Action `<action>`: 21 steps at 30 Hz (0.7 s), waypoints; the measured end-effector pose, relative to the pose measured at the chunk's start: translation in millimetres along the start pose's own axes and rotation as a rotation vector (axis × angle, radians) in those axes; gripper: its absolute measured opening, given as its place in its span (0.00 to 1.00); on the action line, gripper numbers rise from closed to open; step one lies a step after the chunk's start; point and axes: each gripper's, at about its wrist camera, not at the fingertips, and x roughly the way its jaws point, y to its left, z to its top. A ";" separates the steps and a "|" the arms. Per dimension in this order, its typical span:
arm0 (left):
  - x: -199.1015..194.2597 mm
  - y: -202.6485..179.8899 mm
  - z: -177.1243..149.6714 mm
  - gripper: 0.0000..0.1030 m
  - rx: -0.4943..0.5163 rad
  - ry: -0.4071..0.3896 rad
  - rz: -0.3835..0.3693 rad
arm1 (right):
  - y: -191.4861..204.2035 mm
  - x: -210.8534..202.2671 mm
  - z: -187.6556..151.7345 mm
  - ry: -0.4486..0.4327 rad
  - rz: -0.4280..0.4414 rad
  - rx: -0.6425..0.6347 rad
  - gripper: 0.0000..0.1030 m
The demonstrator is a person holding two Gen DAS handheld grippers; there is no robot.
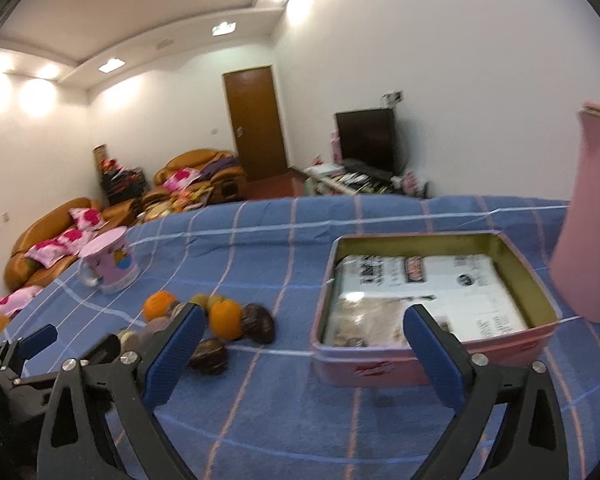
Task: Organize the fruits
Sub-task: 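Grasp the dark round cake with the right tool while the left tool grasps an orange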
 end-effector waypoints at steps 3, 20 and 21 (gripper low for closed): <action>0.5 19.5 -4.5 1.00 -0.017 0.036 0.001 | 11.8 9.6 -5.0 0.063 0.061 -0.033 0.78; 8.7 20.5 -13.8 0.87 0.043 0.127 -0.111 | 53.7 87.2 -17.4 0.398 0.180 -0.075 0.51; 9.1 19.5 -14.2 0.87 0.043 0.132 -0.118 | 55.3 88.6 -16.6 0.394 0.183 -0.079 0.51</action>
